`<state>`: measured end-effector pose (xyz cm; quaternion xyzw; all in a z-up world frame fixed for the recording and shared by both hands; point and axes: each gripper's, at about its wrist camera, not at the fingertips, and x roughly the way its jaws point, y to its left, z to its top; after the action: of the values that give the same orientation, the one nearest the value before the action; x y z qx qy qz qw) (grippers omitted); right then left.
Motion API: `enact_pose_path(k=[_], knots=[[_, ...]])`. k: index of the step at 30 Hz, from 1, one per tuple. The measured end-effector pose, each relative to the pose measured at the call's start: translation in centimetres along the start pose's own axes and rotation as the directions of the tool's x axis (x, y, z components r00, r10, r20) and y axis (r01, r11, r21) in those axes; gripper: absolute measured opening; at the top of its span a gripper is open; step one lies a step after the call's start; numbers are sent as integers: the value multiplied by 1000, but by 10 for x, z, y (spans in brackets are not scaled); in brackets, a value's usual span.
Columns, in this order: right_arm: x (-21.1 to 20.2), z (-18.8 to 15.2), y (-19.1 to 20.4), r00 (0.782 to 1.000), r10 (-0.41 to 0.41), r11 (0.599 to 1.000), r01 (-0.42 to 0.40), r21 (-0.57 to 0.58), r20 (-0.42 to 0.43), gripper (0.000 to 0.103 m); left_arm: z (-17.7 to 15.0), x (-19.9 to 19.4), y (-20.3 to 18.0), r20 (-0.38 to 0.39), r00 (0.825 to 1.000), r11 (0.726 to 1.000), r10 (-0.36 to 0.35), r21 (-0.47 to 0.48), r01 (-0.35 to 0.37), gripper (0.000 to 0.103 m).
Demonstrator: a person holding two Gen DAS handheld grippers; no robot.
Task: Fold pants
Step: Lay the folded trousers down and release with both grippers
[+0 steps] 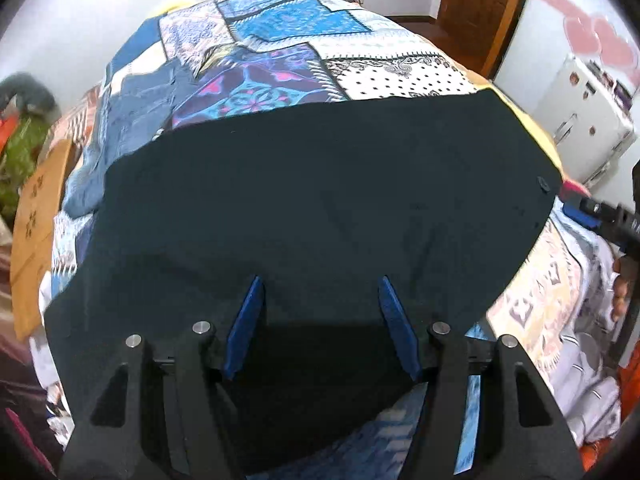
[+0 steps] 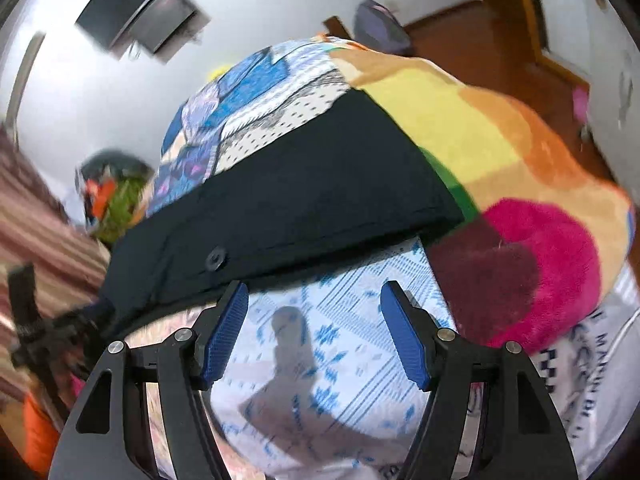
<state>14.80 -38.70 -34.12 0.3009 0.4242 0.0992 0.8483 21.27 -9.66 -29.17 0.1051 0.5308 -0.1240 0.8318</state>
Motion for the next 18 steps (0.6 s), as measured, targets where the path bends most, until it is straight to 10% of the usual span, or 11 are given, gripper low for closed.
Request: enact_pose_path(k=[12, 18], knots=[[8, 16, -20, 994, 16, 993, -29, 119, 110, 63, 34, 27, -28, 13, 999, 999, -42, -8, 42, 65], [12, 28, -24, 991, 6, 994, -21, 107, 136, 11, 35, 26, -30, 31, 999, 999, -41, -12, 42, 65]])
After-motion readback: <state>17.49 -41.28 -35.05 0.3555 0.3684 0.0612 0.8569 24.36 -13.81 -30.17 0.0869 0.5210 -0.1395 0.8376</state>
